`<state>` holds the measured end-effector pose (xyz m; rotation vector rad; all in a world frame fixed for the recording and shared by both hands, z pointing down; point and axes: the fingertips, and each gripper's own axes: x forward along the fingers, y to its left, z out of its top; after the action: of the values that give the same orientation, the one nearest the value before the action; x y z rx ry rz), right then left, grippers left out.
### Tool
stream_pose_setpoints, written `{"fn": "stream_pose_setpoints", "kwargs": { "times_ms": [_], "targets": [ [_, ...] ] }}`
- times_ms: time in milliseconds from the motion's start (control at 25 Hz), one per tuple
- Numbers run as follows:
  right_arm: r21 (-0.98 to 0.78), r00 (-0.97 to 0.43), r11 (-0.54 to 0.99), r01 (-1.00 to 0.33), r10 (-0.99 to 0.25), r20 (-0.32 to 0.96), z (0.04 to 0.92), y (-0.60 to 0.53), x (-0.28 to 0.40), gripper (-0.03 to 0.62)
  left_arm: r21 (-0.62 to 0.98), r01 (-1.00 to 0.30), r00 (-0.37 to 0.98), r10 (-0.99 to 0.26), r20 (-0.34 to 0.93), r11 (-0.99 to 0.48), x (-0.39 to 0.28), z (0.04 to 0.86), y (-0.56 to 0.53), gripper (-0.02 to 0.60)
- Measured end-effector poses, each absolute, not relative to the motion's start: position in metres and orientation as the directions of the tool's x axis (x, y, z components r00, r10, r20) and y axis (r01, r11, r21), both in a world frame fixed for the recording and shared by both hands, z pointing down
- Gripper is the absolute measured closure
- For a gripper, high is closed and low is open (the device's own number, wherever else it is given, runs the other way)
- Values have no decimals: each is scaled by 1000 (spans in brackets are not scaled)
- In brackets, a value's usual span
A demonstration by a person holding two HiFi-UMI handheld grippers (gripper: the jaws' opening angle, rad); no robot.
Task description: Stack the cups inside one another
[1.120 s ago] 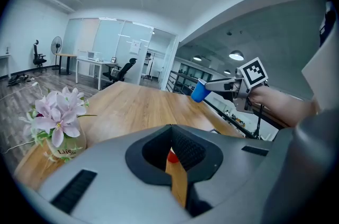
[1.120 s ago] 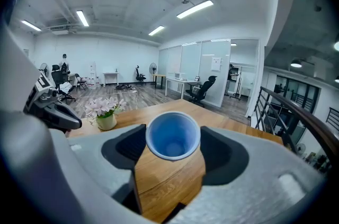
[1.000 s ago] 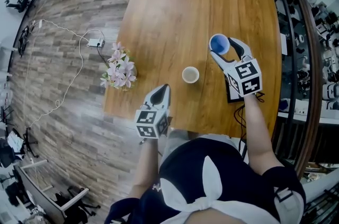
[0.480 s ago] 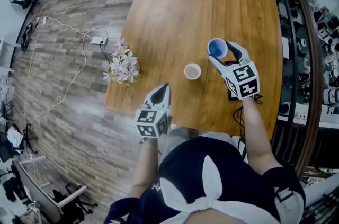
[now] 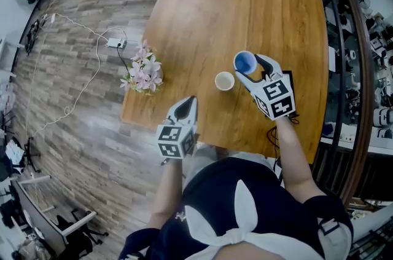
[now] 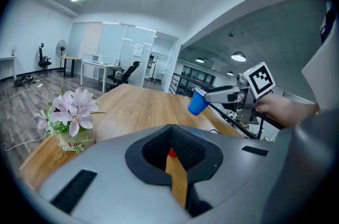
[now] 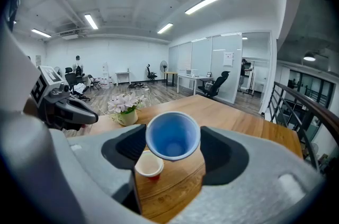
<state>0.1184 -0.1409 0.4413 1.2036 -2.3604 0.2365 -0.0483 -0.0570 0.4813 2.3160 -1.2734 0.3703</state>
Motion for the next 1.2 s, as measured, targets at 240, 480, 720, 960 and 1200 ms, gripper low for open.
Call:
{"fn": "stream_pose_setpoints", "kwargs": {
  "times_ms": [240,480,720,960,1200],
  "targets": [
    [44,-532,636,-770,-679,505,456,-131,101,278,270,-847,531,-719,448,-458,-49,488,-53,565],
    [31,-562,672,-740,-642,521,463,-121,85,278,272,-849,528,-717,455,-453,-49,487,-50,565],
    [28,-584,698,-716,-620,524,466,-118,73,278,268,-857,516,-729,451,-441,-53,488,-48,565],
    [21,-594,715,-699,-596,539,473,-116,68,276,269,-860,510,-725,463,-433,-54,490,-43,565],
    [5,-598,722,-692,-578,555,483,-117,64,276,269,-869,495,-739,457,-416,-59,493,-46,565]
  ]
}}
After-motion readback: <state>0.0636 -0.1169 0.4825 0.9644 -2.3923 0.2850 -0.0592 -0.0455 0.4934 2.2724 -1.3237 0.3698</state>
